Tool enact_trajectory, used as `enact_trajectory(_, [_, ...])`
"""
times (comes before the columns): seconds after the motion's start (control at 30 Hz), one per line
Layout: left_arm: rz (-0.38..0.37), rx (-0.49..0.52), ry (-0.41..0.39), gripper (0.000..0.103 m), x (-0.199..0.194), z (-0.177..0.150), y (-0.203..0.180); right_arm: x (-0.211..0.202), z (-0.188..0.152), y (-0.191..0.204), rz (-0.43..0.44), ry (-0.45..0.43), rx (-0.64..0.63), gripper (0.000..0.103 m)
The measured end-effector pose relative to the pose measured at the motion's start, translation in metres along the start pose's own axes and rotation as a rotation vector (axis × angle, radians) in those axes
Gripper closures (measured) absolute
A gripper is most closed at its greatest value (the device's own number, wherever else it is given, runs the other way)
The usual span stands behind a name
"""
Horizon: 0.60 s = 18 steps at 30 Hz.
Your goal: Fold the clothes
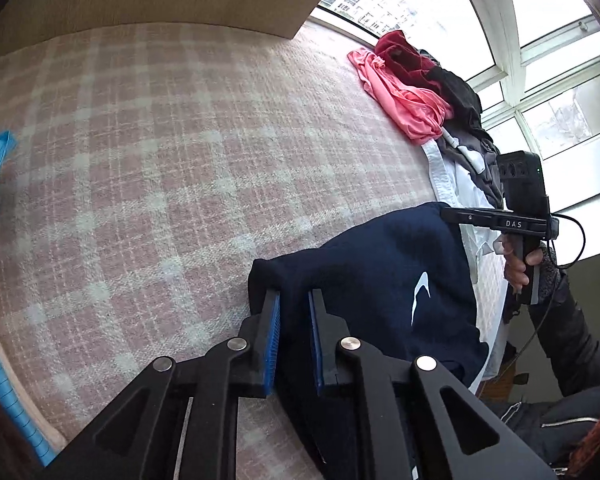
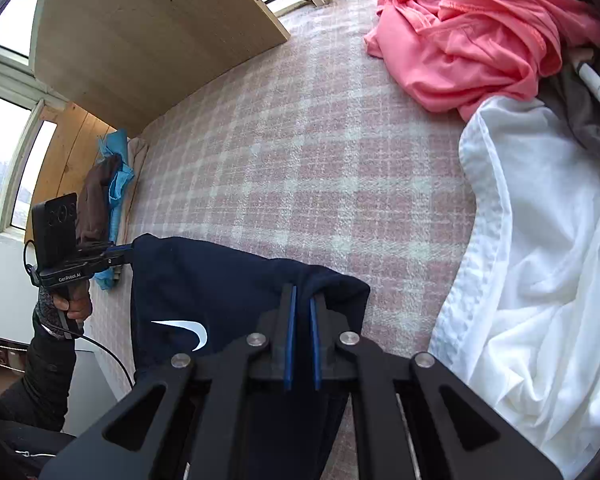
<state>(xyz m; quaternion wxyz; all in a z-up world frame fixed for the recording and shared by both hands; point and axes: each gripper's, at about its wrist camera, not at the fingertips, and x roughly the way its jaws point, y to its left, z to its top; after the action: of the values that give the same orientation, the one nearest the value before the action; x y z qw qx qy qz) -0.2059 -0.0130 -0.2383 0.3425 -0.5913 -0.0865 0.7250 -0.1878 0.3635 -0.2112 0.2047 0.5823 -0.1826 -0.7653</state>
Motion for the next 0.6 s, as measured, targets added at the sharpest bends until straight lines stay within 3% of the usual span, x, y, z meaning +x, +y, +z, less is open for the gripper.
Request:
enact_trajectory(0.17, [0.036,-0.020,-0.034,0.099,-0.003,0.002,0.009,-0.017,0.001,0.005,-0.032,-0.076,-0.074,0.098])
enact_trajectory(0.27, [0.053,-0.046,-0.037,0.098,0.000,0.003,0.021,0.007,0.005,-0.014,-0.071,0.000,-0.004,0.097])
enact_trajectory(0.33, [0.117,-0.052,-0.041,0.102,-0.004,0.003,0.026,0.003,0.004,-0.014,-0.079,0.007,-0.010,0.093])
enact_trajectory(0.4, [0.149,-0.047,-0.056,0.101,-0.019,0.001,0.028,-0.008,0.002,-0.014,-0.129,0.023,-0.021,0.082])
enact_trajectory(0.5, [0.201,-0.016,-0.108,0.101,-0.049,-0.002,0.019,-0.037,0.000,-0.012,-0.165,-0.029,-0.016,0.082])
enact_trajectory(0.6, [0.144,0.055,-0.117,0.101,-0.053,-0.001,-0.008,-0.050,-0.003,0.010,-0.142,-0.097,-0.067,0.082])
